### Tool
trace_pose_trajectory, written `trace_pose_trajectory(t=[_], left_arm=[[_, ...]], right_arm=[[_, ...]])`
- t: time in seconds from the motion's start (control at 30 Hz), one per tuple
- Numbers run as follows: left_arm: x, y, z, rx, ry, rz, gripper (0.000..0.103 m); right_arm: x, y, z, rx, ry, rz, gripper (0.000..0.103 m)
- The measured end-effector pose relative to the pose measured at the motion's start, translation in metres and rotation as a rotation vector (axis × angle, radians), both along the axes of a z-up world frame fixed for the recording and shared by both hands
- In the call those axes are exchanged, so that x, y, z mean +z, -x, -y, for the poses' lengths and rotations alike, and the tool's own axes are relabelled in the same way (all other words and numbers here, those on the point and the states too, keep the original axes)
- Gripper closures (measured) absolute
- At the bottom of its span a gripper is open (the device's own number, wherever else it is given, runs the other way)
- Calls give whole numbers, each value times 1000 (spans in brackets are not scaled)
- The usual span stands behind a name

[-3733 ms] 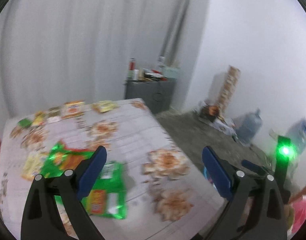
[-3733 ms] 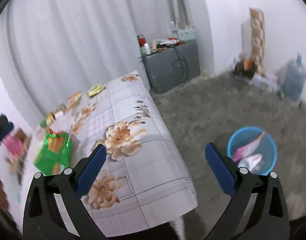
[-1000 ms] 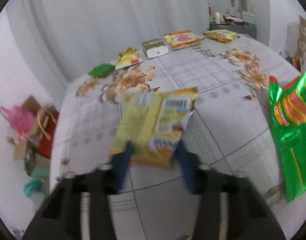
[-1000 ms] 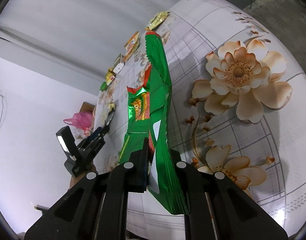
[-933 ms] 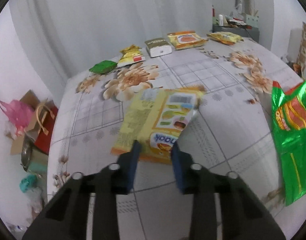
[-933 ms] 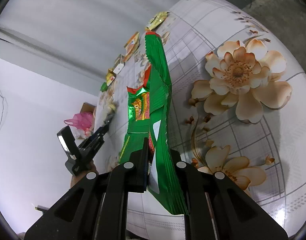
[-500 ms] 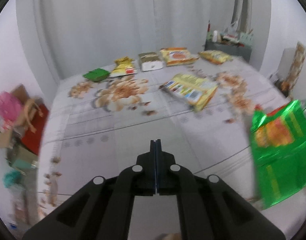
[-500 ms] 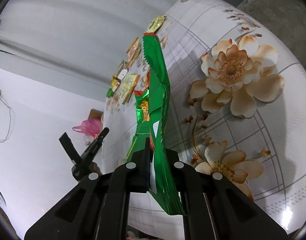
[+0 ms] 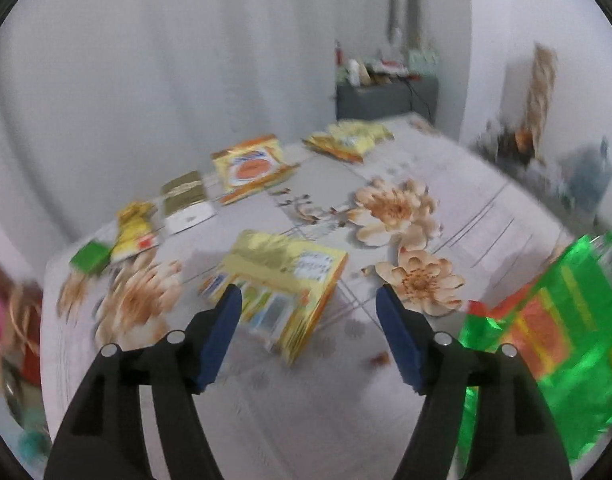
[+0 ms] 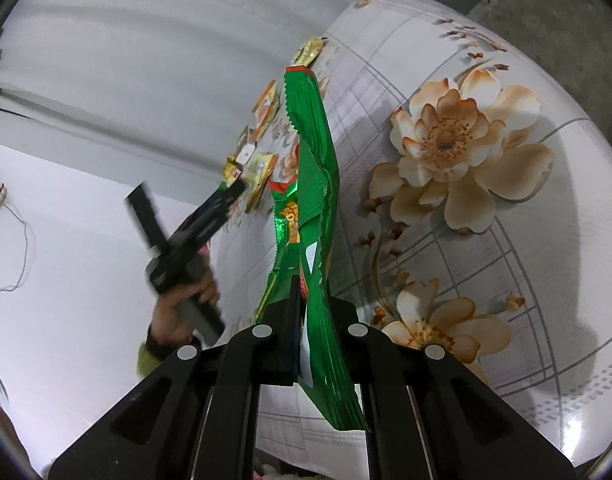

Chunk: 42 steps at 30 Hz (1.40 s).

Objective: Collect trash
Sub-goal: 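Grasp the yellow snack packet with the left gripper while the right holds the green bag, then carry the green bag and yellow packet to the blue wastebasket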

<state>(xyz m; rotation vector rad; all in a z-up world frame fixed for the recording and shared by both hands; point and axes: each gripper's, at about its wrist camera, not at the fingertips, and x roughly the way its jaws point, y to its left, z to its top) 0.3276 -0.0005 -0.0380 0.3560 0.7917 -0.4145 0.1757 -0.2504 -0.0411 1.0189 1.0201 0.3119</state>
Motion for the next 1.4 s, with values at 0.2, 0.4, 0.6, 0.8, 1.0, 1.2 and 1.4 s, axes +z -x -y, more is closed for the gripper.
trace_pose_trajectory(t=[0.2,0.4,0.6,0.8,1.0,1.2,1.4], left_arm=[[-31,-40,-2,33,22,-102,37],[-27,-46,-11,35,69,-121,72],[-30,-39,-6,29,13,-80,92],[-14,-16,-7,31,10,-30,94],[34,33,-4,4,60,57,94],[70,83,21,-95,83,129,94],[96,123,74,-221,112,160,94]], right_arm=[[-3,1,5,3,-4,-3,97],[-9,0,10,-4,-18,-11,97],[-17,4,16,-21,-68,-10,97],[-9,14,23,-40,-88,30,101],[3,32,36,-70,-83,64,101],[19,60,51,-120,-100,129,102],[32,98,91,-213,-100,187,102]])
